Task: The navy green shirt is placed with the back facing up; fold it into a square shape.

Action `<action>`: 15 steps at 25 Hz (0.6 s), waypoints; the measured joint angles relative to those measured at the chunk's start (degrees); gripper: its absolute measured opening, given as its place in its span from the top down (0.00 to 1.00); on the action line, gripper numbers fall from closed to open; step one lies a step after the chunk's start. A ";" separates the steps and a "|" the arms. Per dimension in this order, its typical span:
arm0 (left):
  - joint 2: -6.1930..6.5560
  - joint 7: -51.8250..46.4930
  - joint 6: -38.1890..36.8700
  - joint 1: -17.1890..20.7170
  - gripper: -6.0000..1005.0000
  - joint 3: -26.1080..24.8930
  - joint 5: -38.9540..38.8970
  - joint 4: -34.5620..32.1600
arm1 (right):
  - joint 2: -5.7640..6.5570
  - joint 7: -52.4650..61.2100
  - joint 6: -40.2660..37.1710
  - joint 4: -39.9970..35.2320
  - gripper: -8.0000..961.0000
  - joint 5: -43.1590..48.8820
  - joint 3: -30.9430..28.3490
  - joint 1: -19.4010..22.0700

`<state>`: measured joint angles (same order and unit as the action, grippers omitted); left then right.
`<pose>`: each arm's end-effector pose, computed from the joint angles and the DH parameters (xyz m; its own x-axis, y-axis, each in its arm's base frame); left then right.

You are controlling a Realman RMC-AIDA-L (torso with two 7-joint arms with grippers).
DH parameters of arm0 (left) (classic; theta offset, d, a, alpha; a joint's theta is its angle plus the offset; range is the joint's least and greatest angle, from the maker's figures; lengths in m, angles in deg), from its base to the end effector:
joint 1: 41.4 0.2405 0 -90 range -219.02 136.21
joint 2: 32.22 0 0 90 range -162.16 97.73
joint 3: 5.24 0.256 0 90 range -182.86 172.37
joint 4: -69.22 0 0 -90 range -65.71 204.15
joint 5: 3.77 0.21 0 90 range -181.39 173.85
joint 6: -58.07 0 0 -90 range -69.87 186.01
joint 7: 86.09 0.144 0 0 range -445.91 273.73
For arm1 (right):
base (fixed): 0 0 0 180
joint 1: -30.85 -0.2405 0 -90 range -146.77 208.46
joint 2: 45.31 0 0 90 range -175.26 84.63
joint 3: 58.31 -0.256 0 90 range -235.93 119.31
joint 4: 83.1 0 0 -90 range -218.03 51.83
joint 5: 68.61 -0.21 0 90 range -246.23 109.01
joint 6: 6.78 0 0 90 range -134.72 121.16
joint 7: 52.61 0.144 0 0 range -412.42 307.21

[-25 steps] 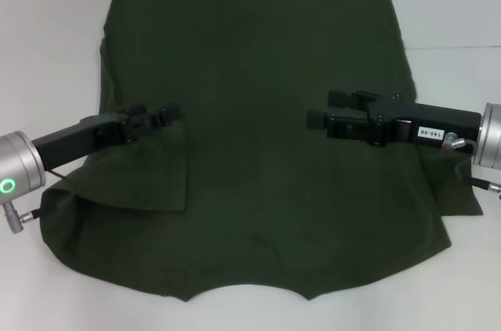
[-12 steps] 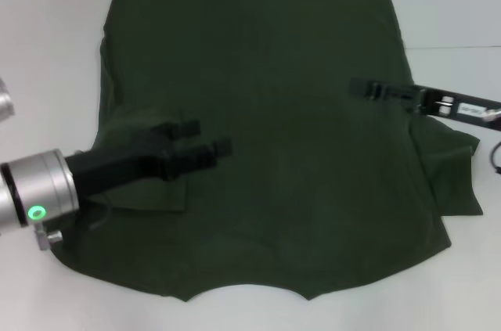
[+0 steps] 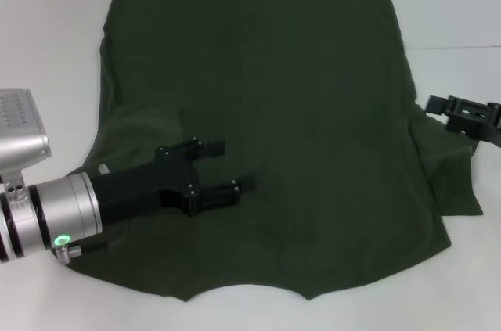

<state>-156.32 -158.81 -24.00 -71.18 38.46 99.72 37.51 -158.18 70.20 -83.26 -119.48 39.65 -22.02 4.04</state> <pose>-0.2415 0.3274 -0.0464 0.7042 0.3150 0.6363 0.5051 -0.8521 -0.1371 0.3190 0.3537 0.0633 0.1288 -0.7187 -0.6833 -0.9662 -0.2460 0.0767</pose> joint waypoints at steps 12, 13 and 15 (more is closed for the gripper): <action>0.09 1.09 0.08 0.50 0.13 0.07 0.18 0.79 | 2.08 5.79 4.95 0.19 0.05 4.88 -1.56 3.62; 0.09 1.09 0.08 0.51 0.13 0.08 0.23 0.82 | 2.26 6.34 5.28 0.29 0.05 5.71 -1.57 3.39; 0.13 1.09 0.08 0.51 0.13 0.07 0.28 0.84 | 2.45 7.22 5.65 0.57 0.05 7.01 -1.57 2.88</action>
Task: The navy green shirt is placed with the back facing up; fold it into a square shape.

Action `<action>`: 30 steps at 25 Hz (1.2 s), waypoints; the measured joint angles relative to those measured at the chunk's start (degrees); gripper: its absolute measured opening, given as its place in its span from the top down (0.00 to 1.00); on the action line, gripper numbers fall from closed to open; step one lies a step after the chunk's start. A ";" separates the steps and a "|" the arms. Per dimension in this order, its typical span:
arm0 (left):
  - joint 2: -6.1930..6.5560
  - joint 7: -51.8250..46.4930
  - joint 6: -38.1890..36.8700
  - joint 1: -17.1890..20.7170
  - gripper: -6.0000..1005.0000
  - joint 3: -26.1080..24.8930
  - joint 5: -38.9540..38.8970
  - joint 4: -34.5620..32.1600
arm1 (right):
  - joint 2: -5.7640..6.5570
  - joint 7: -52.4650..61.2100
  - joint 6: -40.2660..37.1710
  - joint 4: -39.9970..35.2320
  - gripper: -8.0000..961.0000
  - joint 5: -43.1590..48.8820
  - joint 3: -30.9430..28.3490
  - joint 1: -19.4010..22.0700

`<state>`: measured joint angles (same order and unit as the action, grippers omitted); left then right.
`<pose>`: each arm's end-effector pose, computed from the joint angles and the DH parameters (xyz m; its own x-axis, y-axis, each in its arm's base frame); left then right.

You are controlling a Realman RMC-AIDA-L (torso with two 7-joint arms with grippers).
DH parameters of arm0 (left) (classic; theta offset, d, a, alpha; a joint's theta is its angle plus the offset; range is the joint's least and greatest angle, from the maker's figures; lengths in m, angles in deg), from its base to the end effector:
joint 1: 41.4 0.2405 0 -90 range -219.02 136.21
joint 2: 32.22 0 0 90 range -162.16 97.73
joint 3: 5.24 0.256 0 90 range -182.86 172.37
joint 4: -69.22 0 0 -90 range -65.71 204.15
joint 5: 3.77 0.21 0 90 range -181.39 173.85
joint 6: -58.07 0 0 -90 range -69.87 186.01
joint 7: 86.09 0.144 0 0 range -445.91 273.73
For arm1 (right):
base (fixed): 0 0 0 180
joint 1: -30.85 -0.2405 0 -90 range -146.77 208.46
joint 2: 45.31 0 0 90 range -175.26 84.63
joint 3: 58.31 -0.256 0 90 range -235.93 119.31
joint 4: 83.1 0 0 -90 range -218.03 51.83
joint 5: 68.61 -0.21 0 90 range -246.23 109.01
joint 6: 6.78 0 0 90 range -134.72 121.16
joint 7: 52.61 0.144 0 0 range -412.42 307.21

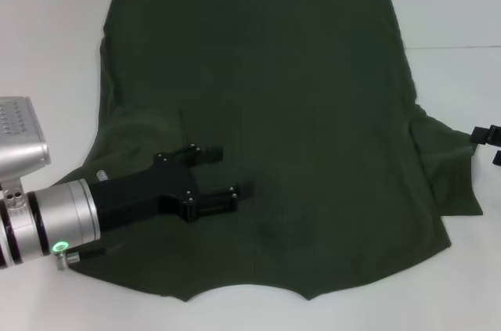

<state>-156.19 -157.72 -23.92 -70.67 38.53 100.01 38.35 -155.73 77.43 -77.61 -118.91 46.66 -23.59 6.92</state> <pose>-0.2463 0.3232 -0.0488 0.7090 0.3184 0.6293 0.5057 -0.8514 -0.1390 0.3670 0.3379 0.0806 0.0092 -0.7350 -0.6780 -0.9999 -0.0162 0.0040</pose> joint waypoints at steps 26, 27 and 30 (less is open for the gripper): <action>-0.04 -0.01 0.26 0.62 0.13 -0.29 -0.32 0.02 | -1.92 -4.50 5.78 5.42 0.13 2.15 0.97 -3.60; -0.04 -0.03 0.38 0.62 0.13 -0.26 -0.32 0.03 | -1.98 -4.51 5.61 5.43 0.13 2.15 0.97 -3.46; -0.04 -0.13 0.74 0.57 0.13 -0.10 -0.34 0.02 | -2.13 -4.53 4.87 5.45 0.14 2.15 0.95 -3.06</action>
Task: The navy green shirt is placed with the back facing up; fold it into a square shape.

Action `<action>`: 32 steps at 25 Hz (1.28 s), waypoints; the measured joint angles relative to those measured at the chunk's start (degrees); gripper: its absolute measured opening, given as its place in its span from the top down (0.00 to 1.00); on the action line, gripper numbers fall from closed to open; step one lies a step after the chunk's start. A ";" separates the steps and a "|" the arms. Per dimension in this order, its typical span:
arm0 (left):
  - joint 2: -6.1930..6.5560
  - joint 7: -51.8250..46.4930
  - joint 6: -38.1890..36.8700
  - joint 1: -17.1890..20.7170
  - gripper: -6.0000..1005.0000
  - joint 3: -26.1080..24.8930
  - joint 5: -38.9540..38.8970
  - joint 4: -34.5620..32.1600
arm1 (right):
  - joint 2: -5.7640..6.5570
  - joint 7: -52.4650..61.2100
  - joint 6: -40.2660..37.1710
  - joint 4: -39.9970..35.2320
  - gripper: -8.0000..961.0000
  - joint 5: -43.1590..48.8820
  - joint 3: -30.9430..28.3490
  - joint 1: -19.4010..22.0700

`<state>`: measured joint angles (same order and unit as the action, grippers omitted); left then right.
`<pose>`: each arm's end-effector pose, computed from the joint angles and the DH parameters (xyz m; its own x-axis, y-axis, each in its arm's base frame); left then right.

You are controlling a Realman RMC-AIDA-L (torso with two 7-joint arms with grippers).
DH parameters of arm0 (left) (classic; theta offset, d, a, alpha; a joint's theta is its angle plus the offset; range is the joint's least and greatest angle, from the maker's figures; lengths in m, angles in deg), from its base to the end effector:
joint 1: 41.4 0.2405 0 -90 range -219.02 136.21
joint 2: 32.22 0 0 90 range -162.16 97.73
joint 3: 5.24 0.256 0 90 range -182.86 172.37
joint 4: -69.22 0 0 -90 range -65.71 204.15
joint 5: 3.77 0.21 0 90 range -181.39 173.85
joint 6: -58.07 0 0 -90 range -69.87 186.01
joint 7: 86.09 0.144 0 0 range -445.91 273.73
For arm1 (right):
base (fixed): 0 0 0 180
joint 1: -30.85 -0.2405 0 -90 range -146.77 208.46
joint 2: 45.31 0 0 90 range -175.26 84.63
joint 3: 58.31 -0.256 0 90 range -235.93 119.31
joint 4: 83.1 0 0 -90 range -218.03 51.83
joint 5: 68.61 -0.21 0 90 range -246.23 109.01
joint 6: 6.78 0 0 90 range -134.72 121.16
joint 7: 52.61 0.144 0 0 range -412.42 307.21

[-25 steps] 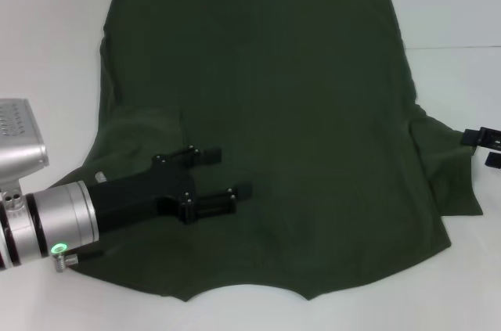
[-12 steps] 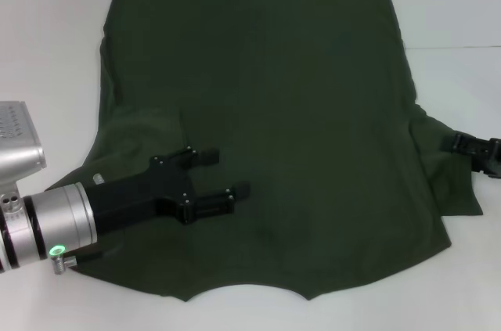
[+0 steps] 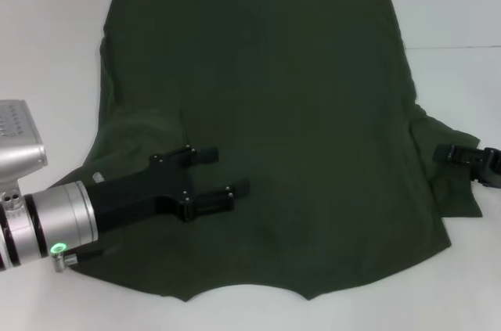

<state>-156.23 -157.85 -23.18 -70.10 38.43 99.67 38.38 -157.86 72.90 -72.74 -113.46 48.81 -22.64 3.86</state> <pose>-0.2504 0.3225 -0.0485 0.7020 0.3279 0.6322 0.5245 -0.8385 -0.1475 0.3614 0.3452 0.0415 0.0500 -0.7698 -0.6364 -0.9987 -0.0374 -0.0332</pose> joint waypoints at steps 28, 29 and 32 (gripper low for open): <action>0.05 -0.66 0.04 -0.34 0.13 0.00 -0.12 -0.01 | -0.96 -0.72 -1.90 0.27 0.44 -0.13 -3.54 0.94; 0.06 -0.66 0.04 -0.32 0.13 -0.02 -0.12 -0.01 | -0.98 -0.73 -1.77 0.41 0.48 -0.12 -3.54 0.87; 0.08 -0.66 0.04 -0.29 0.13 -0.07 -0.12 -0.01 | -1.13 -0.76 -1.17 0.70 0.60 -0.10 -3.56 0.73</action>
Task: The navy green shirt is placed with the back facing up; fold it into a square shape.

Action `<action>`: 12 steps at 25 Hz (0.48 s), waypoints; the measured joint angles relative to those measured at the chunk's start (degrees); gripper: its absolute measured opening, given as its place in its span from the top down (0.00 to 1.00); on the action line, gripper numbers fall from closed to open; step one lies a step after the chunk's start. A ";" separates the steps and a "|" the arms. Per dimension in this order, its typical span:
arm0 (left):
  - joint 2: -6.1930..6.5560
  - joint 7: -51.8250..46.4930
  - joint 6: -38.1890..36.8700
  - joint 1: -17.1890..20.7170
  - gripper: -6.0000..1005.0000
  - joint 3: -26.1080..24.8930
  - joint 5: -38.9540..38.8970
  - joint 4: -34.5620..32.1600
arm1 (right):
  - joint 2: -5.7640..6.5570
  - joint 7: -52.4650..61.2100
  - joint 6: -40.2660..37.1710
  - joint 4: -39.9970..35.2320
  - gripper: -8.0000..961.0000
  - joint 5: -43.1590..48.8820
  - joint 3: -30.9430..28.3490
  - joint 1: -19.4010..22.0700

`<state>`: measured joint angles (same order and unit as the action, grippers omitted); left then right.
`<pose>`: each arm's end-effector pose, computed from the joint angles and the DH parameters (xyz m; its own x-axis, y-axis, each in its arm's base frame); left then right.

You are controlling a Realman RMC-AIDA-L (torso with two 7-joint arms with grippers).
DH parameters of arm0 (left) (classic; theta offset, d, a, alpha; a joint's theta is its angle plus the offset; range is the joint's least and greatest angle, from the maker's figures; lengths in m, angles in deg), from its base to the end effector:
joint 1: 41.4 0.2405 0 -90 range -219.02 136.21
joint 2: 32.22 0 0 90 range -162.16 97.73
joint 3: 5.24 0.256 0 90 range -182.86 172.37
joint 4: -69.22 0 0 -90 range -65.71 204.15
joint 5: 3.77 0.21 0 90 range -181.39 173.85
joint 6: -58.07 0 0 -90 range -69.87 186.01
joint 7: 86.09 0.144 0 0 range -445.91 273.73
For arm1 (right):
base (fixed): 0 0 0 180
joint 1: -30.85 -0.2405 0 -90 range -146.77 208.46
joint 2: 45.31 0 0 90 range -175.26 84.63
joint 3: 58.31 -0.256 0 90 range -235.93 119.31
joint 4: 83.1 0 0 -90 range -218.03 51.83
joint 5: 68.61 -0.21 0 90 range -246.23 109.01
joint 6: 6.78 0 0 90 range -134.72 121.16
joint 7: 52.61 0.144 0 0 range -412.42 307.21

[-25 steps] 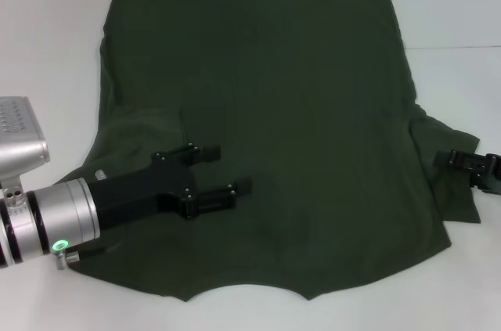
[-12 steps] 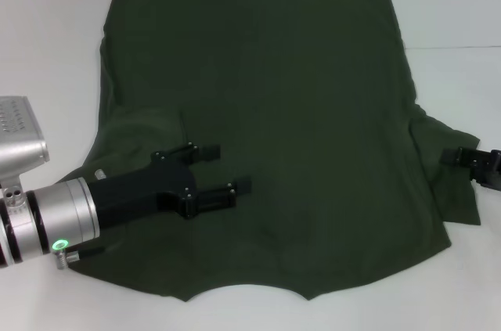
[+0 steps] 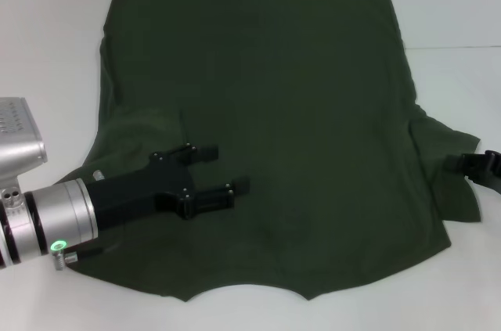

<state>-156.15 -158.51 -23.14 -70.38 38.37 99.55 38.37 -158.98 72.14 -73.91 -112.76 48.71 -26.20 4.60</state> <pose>-0.2491 0.3242 -0.0476 0.6969 0.3330 0.6351 0.5296 -0.8362 -0.1427 0.3637 0.3373 0.0365 -0.0034 -0.7543 -0.6565 -0.9996 -0.0147 0.0221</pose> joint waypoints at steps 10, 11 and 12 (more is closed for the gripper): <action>0.01 0.00 0.00 -0.17 0.13 0.06 0.10 -0.09 | -0.79 -1.15 2.36 0.09 0.93 -0.64 -0.28 -0.19; 0.01 0.00 0.00 -0.18 0.13 0.07 0.09 -0.09 | -0.94 -1.55 2.67 0.09 0.94 -1.01 -0.35 -0.25; 0.01 0.00 0.00 -0.18 0.13 0.07 0.08 -0.09 | -1.08 -2.24 3.01 0.09 0.95 -1.63 -0.51 -0.28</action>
<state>-156.14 -158.51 -23.14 -70.57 38.44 99.63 38.28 -160.07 69.90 -70.90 -112.67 47.07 -26.71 4.31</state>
